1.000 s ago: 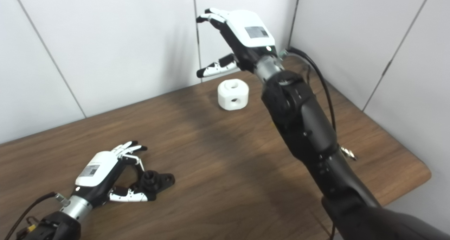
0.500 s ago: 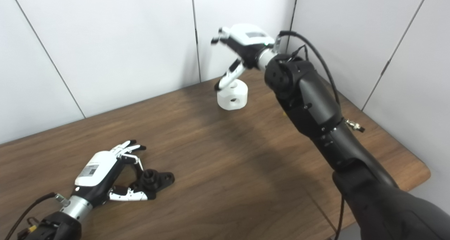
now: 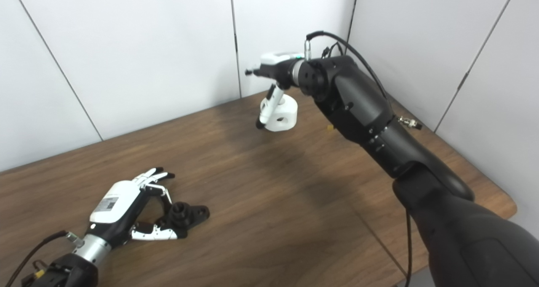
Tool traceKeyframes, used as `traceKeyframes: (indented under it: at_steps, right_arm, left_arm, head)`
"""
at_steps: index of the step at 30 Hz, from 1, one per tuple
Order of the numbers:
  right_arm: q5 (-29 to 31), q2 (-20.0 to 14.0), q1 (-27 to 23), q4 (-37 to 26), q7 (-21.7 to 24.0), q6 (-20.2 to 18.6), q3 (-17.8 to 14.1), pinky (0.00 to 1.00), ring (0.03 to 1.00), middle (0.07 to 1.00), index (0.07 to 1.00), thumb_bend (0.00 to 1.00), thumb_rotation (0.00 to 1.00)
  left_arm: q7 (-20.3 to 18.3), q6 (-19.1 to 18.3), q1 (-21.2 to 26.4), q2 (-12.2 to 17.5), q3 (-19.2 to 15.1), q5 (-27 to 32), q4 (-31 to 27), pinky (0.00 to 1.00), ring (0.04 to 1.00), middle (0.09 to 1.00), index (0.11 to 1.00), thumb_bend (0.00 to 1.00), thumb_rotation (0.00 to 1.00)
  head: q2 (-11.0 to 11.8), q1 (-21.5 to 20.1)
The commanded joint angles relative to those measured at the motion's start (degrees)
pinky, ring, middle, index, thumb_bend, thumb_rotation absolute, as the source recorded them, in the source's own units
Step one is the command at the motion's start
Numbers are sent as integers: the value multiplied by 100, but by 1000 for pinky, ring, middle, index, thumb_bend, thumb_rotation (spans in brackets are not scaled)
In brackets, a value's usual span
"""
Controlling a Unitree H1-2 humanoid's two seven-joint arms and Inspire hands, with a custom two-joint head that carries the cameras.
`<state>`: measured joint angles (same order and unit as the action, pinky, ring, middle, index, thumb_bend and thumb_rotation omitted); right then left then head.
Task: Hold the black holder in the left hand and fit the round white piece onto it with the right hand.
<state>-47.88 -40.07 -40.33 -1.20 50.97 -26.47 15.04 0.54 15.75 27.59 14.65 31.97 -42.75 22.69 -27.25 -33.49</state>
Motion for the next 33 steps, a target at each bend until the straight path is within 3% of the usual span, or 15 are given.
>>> traceKeyframes:
  at_steps: [1, 5, 19, 27, 33]
  right_arm:
    - [-113, -186, -391, -6, -91, -11, -45, 888, 1000, 1000, 970, 1000, 340]
    - [-89, -175, -406, 133, -167, -3, -17, 923, 1000, 1000, 974, 1000, 331]
    - [-105, -241, -365, 399, -437, -2, -103, 781, 1000, 1000, 988, 1000, 316]
    - [-136, -349, -250, 684, -1109, 341, -79, 941, 1000, 1000, 961, 996, 309]
    - [-108, -298, -197, 924, -1549, 453, -73, 988, 1000, 1000, 935, 961, 296]
  left_arm:
    - [-460, -782, -282, 260, 167, -558, 366, 924, 951, 877, 483, 525, 58]
    - [-364, -750, -296, 261, 159, -563, 370, 933, 947, 867, 483, 524, 57]
    - [-437, -764, -291, 335, 191, -529, 359, 925, 961, 878, 483, 525, 58]
    - [-381, -759, -318, 310, 173, -492, 375, 938, 955, 873, 483, 524, 57]
    - [-378, -747, -305, 297, 210, -534, 367, 925, 951, 873, 482, 524, 57]
  head:
    - [-2, 26]
    - [-7, 58]
    - [3, 113]
    - [16, 121]
    - [-5, 151]
